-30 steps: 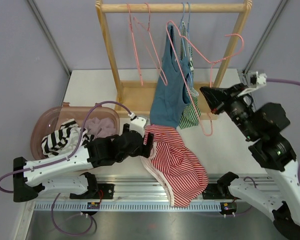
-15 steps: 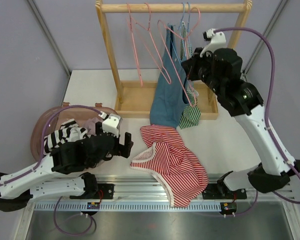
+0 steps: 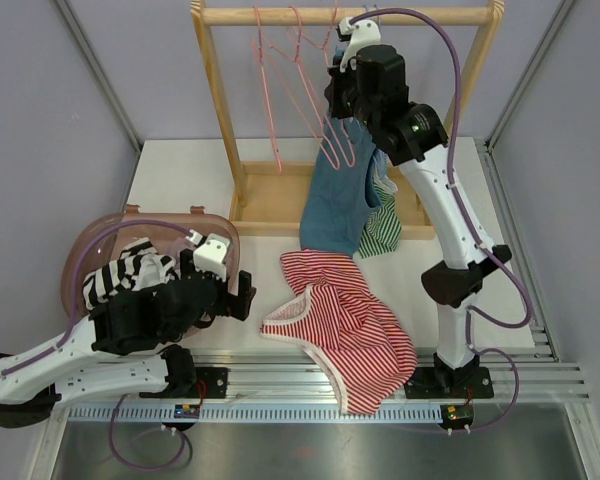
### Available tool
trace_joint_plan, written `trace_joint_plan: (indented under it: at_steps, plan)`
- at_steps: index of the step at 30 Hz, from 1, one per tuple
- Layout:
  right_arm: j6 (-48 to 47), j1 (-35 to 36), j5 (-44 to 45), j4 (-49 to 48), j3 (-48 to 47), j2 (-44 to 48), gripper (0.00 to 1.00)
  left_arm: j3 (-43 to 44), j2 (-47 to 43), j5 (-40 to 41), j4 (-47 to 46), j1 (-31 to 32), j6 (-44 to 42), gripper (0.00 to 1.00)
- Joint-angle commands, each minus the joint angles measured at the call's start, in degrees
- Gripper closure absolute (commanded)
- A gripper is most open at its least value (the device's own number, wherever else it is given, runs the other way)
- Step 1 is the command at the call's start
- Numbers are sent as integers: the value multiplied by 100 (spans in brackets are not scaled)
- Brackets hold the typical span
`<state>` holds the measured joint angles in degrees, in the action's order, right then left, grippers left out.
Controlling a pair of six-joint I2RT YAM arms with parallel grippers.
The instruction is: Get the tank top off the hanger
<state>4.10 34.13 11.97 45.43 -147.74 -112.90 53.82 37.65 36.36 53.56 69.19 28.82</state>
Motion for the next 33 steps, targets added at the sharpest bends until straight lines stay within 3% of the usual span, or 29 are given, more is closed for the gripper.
trace_joint_plan:
  at_steps: [1,8,13,19,22,25,26,33]
  plan:
    - [-243,-3,60,194,-606,-346,100,-30,-47,161,-162,33,19,1]
    - [-102,-3,-80,-219,245,84,100,-12,-47,100,-223,42,-34,1]
    - [-67,-3,-159,62,44,250,62,84,146,-102,-442,42,-60,1]
    - [3,-3,-309,133,491,1110,36,243,804,-523,-1154,103,-122,1]
    - [47,-3,-362,72,1123,1778,30,208,1182,-788,-1698,200,-175,1]
    - [108,-3,-467,-314,2194,2681,13,164,1612,-1007,-2226,331,-201,1]
    - [135,-3,-502,-463,2693,2903,3,155,1727,-1043,-2340,376,-210,1]
    - [504,-3,-853,-719,4840,5098,1,277,2966,-1307,-3114,762,-298,1]
